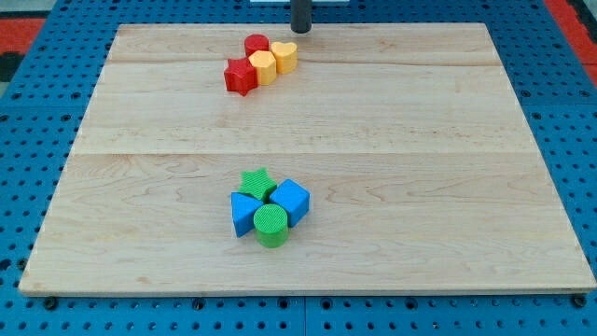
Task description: Push the yellow heart towards center
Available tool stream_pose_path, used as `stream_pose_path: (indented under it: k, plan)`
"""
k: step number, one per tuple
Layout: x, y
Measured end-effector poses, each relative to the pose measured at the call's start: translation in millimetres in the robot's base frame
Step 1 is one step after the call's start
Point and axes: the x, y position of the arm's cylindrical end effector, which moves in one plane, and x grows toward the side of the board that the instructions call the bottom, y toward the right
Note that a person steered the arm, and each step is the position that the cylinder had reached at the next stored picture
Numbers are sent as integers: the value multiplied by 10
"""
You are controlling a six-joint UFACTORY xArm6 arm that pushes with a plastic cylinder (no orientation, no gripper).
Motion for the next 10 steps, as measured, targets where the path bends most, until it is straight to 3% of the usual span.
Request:
stream_pose_path:
  k: [4,7,10]
  plan:
    - [-3,-1]
    - [479,49]
    - [494,8]
